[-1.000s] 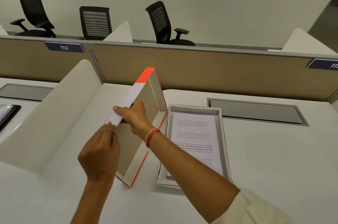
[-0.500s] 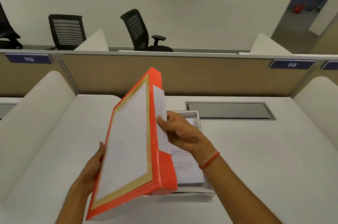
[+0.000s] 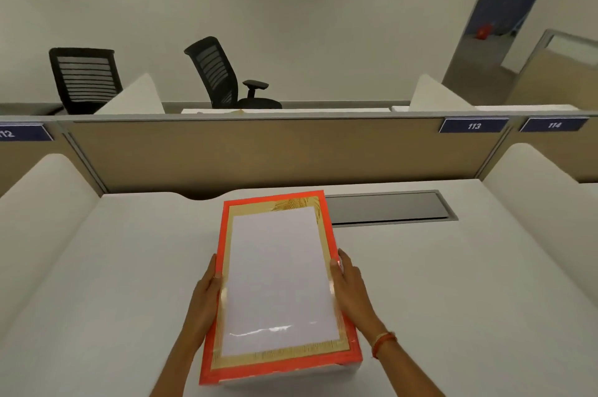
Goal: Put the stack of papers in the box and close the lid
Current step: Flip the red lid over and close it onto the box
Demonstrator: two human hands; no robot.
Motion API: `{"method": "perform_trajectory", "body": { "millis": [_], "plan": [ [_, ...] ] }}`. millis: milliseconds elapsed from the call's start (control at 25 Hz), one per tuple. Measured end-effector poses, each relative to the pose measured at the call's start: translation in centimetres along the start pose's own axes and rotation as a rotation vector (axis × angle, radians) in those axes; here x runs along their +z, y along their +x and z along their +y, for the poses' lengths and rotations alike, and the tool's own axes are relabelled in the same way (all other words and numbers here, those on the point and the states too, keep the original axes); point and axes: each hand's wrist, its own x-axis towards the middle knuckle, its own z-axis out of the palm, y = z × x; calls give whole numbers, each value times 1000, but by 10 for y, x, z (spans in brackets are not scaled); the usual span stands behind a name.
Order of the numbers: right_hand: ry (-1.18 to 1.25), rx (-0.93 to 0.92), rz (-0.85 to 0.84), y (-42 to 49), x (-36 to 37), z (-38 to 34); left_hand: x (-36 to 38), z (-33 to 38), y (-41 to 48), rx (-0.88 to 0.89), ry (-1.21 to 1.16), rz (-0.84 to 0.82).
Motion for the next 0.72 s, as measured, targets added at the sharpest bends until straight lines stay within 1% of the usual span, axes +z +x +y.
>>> {"method": "perform_trajectory", "body": {
  "millis": [80, 200, 280, 400, 520, 720],
  "plan": [
    [-27, 37, 19, 6, 1, 15, 12, -2, 5, 54, 129, -2],
    [-44, 44, 34, 14, 0, 29, 21, -10, 14, 27, 286, 58],
    [-40, 43, 31, 18, -1, 34, 26, -11, 15, 37, 347, 72],
    [-34, 35, 27, 22, 1, 40, 28, -15, 18, 68, 391, 86],
    [-37, 28, 32, 25, 4, 44, 27, -24, 22, 58, 406, 101],
    [-50, 24, 44, 30, 7, 50, 25, -28, 23, 94, 394, 100]
  ]
}}
